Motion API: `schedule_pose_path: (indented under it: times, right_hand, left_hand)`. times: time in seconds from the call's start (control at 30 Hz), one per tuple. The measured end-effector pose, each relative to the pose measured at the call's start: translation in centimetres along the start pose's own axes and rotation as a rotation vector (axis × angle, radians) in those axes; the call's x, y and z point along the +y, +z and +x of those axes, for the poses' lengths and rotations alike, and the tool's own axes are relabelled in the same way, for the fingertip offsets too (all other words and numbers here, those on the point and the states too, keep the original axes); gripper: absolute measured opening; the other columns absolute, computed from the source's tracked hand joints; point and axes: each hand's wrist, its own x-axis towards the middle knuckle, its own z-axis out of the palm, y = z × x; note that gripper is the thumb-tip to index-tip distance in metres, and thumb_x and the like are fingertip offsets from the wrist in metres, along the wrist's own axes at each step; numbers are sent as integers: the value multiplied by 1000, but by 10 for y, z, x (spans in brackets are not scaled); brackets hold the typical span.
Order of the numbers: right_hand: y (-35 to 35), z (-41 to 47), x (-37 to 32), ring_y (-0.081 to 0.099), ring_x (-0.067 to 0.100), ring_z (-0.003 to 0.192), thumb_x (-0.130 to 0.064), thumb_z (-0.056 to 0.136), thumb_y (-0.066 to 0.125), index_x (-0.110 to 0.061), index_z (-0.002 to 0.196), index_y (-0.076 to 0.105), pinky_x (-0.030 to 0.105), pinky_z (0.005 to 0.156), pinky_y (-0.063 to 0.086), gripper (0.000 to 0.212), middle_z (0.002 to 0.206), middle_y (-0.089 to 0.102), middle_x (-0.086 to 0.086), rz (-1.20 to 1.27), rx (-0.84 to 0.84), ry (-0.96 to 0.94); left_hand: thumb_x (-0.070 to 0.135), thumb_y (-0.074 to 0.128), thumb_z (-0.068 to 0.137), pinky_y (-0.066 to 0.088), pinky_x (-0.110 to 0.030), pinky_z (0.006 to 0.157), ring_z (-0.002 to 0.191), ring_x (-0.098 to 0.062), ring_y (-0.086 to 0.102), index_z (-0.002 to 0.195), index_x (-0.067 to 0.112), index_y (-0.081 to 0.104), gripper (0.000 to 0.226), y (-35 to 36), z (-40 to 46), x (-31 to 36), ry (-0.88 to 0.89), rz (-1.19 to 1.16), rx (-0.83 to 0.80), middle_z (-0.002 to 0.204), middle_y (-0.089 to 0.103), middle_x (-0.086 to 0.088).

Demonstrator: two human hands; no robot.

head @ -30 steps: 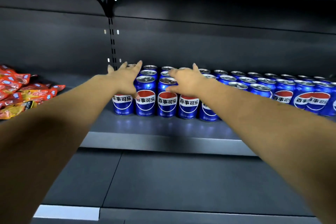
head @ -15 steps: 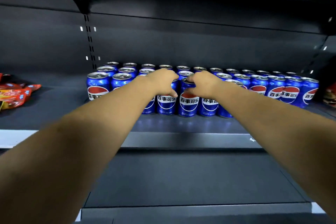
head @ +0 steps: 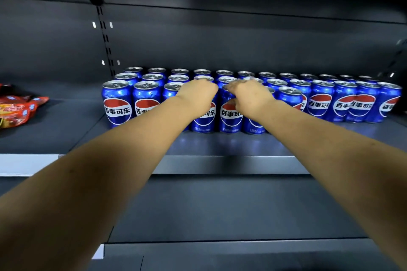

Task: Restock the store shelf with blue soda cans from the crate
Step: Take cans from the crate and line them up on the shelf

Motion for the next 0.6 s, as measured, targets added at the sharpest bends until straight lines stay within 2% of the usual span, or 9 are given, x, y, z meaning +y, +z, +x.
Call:
schedule_pose_path:
  times: [0.03, 0.1, 0.17, 0.23, 0.3, 0.37, 0.43, 0.5, 0.6]
  right_hand:
    - [-3, 1, 0, 25, 23, 141, -22, 98, 44, -23, 144, 36, 42, 114, 16, 46, 147, 41, 2, -94, -19, -19]
    - [-10, 0, 2, 5, 18, 146, -32, 99, 40, -23, 148, 26, 52, 114, 0, 52, 154, 27, -1, -157, -60, -26]
    - [-12, -5, 9, 1, 17, 147, -38, 98, 44, -17, 151, 13, 55, 113, -1, 65, 158, 14, -1, -93, -62, -1]
    - [-13, -14, 24, 6, 17, 146, -36, 96, 48, -13, 151, 13, 53, 114, 2, 70, 158, 14, 1, -19, -45, 27]
    - [-11, -24, 41, 18, 20, 143, -35, 93, 53, -14, 147, 26, 50, 115, 9, 63, 154, 26, 4, -17, -50, 44]
    - [-7, -34, 57, 34, 24, 135, -38, 92, 56, -15, 143, 37, 43, 112, 23, 59, 147, 40, 6, 13, -75, 84]
    - [-3, -40, 63, 42, 29, 129, -37, 91, 57, -15, 143, 37, 38, 104, 36, 60, 142, 46, 7, 39, -92, 119]
    - [-1, -40, 64, 45, 32, 124, -31, 93, 56, -17, 143, 36, 38, 97, 43, 56, 137, 51, 8, 25, -73, 130]
    - [1, -38, 65, 49, 33, 119, -25, 94, 52, -20, 143, 38, 36, 89, 44, 51, 129, 56, 12, -13, -23, 136]
  left_hand:
    - [8, 50, 92, 38, -35, 76, 115, -32, 51, 123, 7, 50, 32, -4, 0, 6, -19, 32, -15, 124, 54, -15]
    - [11, 50, 92, 37, -38, 93, 129, -33, 40, 134, 5, 42, 43, -14, 3, 17, -30, 57, -38, 134, 47, -17]
    - [19, 54, 92, 28, -43, 108, 140, -32, 24, 146, 5, 22, 65, -18, 10, 22, -21, 29, -61, 147, 36, -15]
    - [21, 56, 90, 29, -44, 110, 140, -30, 25, 147, 6, 19, 69, -17, 16, 26, 30, -6, -44, 149, 34, -12]
    - [21, 58, 89, 37, -42, 104, 133, -28, 36, 142, 8, 32, 60, -14, 17, 31, 72, -43, -21, 143, 41, -10]
    - [25, 58, 90, 42, -41, 98, 126, -29, 45, 136, 8, 40, 52, -10, 17, 40, 88, -106, -9, 138, 46, -10]
    - [28, 57, 91, 44, -39, 86, 117, -31, 52, 128, 7, 47, 44, -5, 19, 47, 104, -83, 6, 130, 52, -11]
    - [22, 57, 91, 40, -35, 73, 110, -32, 56, 120, 7, 53, 32, -2, 22, 50, 91, -20, 40, 120, 58, -13]
    - [15, 59, 90, 36, -33, 67, 103, -32, 58, 112, 8, 58, 23, -5, 27, 50, 84, 50, 69, 111, 61, -12]
